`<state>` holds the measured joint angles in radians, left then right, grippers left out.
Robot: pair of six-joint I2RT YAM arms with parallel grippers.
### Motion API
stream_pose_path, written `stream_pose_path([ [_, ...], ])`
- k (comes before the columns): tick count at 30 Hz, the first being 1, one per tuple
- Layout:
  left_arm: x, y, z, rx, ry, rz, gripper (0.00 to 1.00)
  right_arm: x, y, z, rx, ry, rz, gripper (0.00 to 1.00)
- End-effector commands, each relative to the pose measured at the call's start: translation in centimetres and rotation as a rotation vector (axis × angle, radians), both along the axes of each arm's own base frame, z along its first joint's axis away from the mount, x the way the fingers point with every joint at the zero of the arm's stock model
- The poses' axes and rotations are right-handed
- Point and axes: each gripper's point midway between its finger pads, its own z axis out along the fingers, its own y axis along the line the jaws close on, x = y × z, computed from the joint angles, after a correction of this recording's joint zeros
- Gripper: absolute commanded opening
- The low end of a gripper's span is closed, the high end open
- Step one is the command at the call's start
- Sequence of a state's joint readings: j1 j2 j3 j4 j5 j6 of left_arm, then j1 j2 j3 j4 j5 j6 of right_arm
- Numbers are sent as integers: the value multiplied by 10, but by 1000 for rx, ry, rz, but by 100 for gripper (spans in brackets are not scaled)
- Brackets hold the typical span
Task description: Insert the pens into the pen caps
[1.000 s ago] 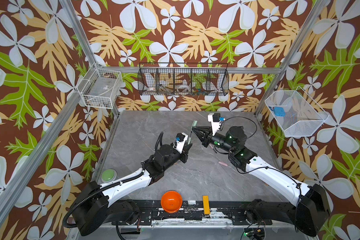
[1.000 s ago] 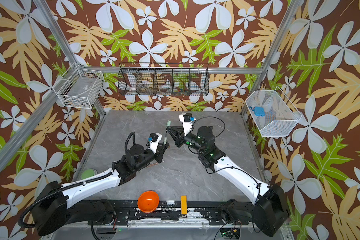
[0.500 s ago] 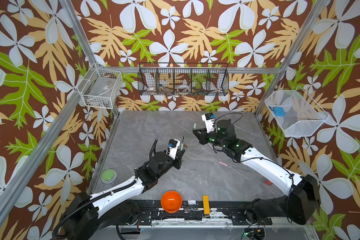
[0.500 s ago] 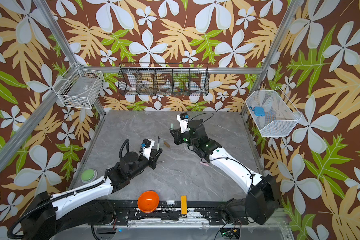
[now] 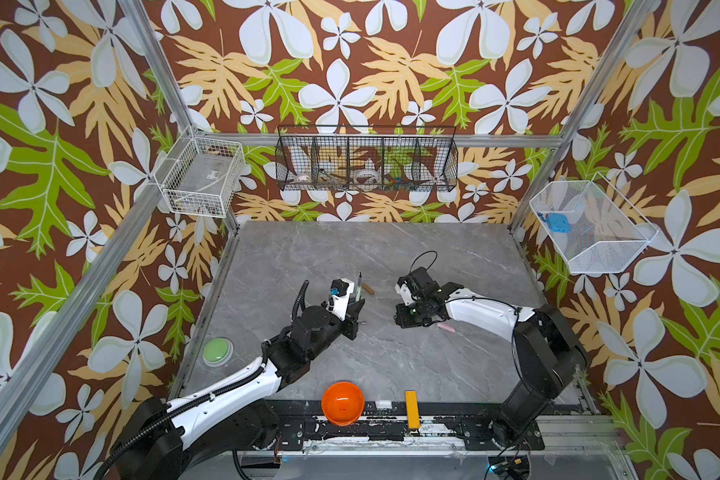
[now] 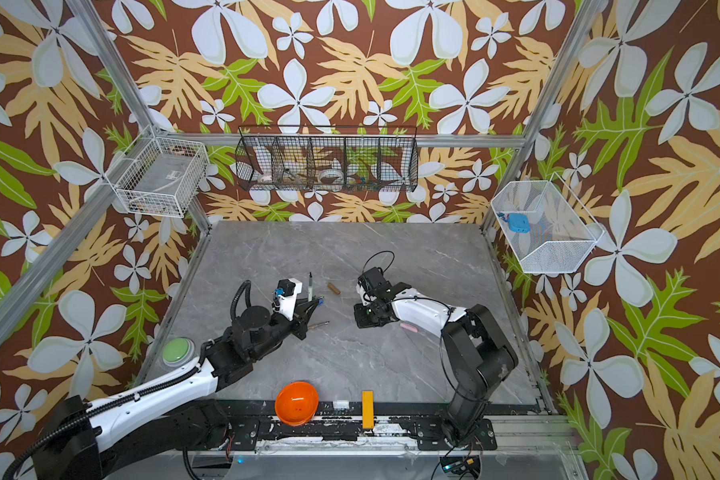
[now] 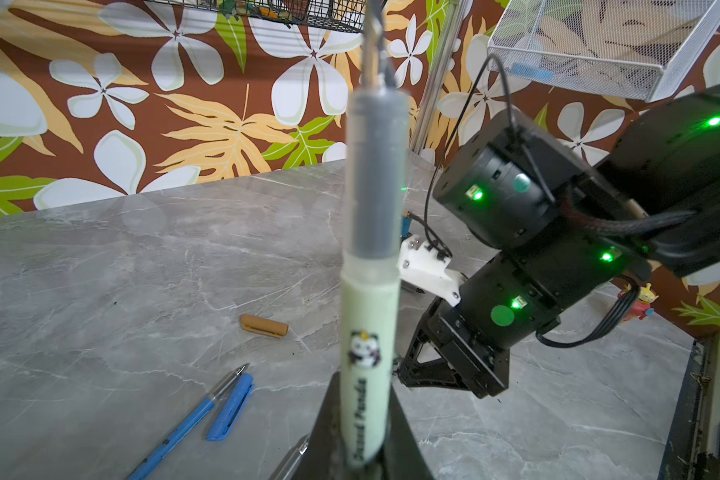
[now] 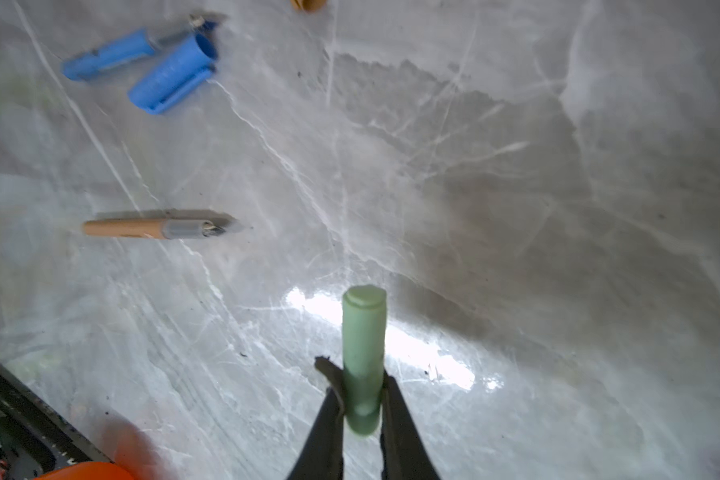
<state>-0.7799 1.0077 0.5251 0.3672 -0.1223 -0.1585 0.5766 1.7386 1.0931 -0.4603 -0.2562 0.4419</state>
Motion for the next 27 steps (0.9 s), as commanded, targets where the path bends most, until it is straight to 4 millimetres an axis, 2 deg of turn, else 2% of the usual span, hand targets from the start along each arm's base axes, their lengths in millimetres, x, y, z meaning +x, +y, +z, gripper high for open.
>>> stream_pose_path([
  [1, 0, 0, -1, 8, -1, -2, 0, -11, -5, -13, -47, 63, 36, 19],
  [7, 0, 2, -5, 11, 5, 5, 0, -17, -15, -31, -124, 115, 74, 22],
  [15, 0, 2, -5, 17, -6, 6, 0, -9, -16, -20, -163, 99, 106, 41],
  [20, 1, 1, -5, 23, -9, 0, 0, 2, -11, -15, -182, 94, 139, 44],
  [27, 1, 0, -5, 33, -15, -4, 0, 7, -14, -23, -256, 136, 191, 44],
])
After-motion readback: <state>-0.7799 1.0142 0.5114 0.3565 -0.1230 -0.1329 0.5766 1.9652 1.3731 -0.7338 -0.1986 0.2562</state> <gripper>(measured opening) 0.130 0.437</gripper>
